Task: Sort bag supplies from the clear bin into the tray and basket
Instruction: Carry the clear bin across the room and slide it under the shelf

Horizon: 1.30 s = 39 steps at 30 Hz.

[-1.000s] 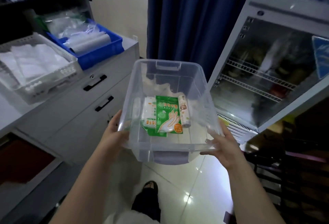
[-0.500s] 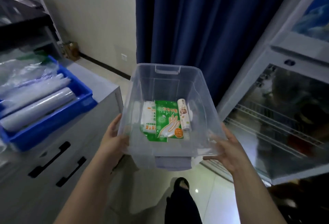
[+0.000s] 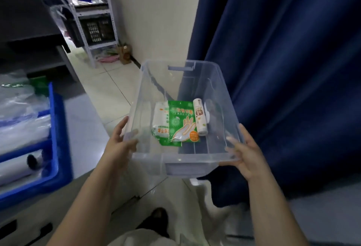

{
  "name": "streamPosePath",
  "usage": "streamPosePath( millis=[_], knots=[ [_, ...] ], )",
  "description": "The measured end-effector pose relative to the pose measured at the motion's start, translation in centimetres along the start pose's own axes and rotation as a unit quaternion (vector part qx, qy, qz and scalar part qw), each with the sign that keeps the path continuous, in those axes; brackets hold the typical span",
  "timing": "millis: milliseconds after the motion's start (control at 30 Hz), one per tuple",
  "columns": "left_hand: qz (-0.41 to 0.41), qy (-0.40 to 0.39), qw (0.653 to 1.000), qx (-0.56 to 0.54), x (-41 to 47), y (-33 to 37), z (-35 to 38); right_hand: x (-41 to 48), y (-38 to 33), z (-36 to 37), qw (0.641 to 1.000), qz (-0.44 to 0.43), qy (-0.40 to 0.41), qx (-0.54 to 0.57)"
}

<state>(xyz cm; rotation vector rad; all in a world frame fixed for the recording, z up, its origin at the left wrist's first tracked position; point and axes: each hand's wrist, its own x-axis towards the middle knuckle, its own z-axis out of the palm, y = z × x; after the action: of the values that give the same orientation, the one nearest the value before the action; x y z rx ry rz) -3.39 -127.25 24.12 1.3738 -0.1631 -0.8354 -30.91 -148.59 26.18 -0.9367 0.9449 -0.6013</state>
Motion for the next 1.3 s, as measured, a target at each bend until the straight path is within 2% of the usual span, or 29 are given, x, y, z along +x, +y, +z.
streamPosePath(
  millis=[300, 500, 733, 900, 1100, 1300],
  knots=[
    [0.028, 0.063, 0.995, -0.066, 21.9, 7.5, 2.6, 23.1, -9.0, 10.8, 0.997, 0.005, -0.062, -0.046],
    [0.048, 0.138, 0.986, -0.086, 32.4, 12.0, 2.5, 36.3, -13.2, 19.0, 0.993, 0.025, -0.097, -0.064],
    [0.072, 0.218, 0.966, -0.116, 45.7, 16.8, 0.7, 53.9, -15.5, 30.8, 0.974, 0.034, -0.202, -0.091],
    [0.083, 0.308, 0.941, -0.113, 54.9, 21.8, -0.9, 65.1, -17.7, 41.0, 0.951, 0.027, -0.289, -0.107],
    [0.091, 0.353, 0.923, -0.124, 65.0, 27.1, -4.8, 75.8, -19.1, 52.3, 0.929, 0.039, -0.343, -0.136],
    [0.080, 0.363, 0.915, -0.155, 77.9, 31.9, -14.6, 85.7, -16.8, 66.9, 0.921, 0.046, -0.350, -0.163]
  ],
)
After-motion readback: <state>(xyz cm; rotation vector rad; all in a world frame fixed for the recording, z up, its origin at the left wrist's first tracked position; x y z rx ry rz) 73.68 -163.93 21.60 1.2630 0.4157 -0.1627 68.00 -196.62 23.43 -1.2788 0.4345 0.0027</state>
